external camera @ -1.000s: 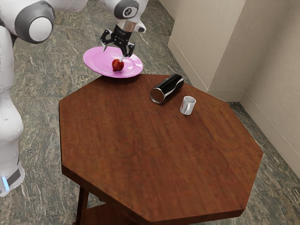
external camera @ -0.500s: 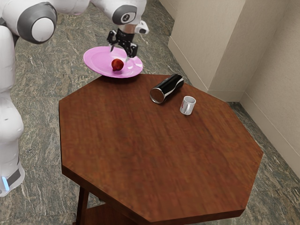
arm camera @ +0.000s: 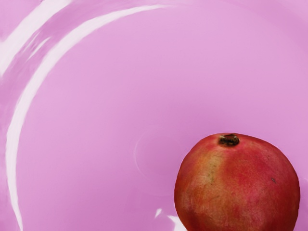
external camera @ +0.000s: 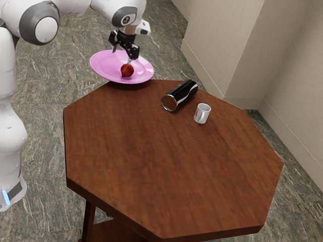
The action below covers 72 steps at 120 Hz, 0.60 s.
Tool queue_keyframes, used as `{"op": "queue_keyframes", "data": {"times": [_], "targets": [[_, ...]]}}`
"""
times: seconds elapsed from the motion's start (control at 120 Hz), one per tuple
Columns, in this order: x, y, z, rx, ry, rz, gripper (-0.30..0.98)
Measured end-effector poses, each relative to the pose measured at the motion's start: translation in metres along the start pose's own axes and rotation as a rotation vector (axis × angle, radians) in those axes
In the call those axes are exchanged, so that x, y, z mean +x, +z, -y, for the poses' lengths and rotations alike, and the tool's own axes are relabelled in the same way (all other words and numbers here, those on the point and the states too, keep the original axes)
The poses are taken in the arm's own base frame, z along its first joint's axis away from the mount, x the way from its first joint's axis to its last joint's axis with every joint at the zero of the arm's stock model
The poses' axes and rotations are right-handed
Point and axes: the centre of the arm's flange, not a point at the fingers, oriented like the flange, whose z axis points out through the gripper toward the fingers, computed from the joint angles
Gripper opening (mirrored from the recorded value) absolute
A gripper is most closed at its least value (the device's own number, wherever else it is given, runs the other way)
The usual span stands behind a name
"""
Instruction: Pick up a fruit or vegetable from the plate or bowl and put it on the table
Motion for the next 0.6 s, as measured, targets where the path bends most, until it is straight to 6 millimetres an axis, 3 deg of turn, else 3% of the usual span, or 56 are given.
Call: {"op": "queue_keyframes", "data": {"times": [0.108,0.317,0.6], "targets": [[0.004,-0.003,0.001,-0.025,0.001,-0.018,0.69],[0.007,0.005,-0.031,-0.081,0.052,-0.030,0.69],[0.011,0.023,-0.023,-0.088,0.054,-0.015,0.69]]}}
